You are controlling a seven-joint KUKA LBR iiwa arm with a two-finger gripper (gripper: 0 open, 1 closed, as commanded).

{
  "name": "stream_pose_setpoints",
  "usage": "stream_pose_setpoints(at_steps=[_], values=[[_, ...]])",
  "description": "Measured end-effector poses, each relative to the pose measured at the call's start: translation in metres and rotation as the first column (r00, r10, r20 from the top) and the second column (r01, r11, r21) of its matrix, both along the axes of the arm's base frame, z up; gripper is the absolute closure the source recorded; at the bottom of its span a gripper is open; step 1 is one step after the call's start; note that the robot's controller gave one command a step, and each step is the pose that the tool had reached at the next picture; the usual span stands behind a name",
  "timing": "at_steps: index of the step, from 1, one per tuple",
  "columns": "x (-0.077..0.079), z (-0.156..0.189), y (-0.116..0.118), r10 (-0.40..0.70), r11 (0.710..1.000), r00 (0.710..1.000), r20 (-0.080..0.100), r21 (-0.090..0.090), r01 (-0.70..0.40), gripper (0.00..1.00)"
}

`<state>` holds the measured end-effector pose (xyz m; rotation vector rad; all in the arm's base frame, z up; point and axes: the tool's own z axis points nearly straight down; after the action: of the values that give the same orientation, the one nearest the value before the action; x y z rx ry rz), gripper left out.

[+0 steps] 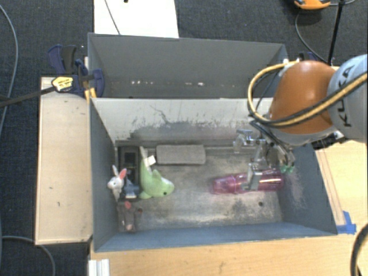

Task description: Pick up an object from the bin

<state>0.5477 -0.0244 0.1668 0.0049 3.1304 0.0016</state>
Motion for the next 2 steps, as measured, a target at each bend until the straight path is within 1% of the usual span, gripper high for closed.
stream_pose_setpoints(at_steps=[1,2], values=[[-0.009,-0.054,-0.003,0.014,1.0,1.0,-0.004,-0.002,-0.014,0.0],[0.009,-0.097,0.001,0.049,0.999,0.999,0.003,0.0,-0.049,1.0]])
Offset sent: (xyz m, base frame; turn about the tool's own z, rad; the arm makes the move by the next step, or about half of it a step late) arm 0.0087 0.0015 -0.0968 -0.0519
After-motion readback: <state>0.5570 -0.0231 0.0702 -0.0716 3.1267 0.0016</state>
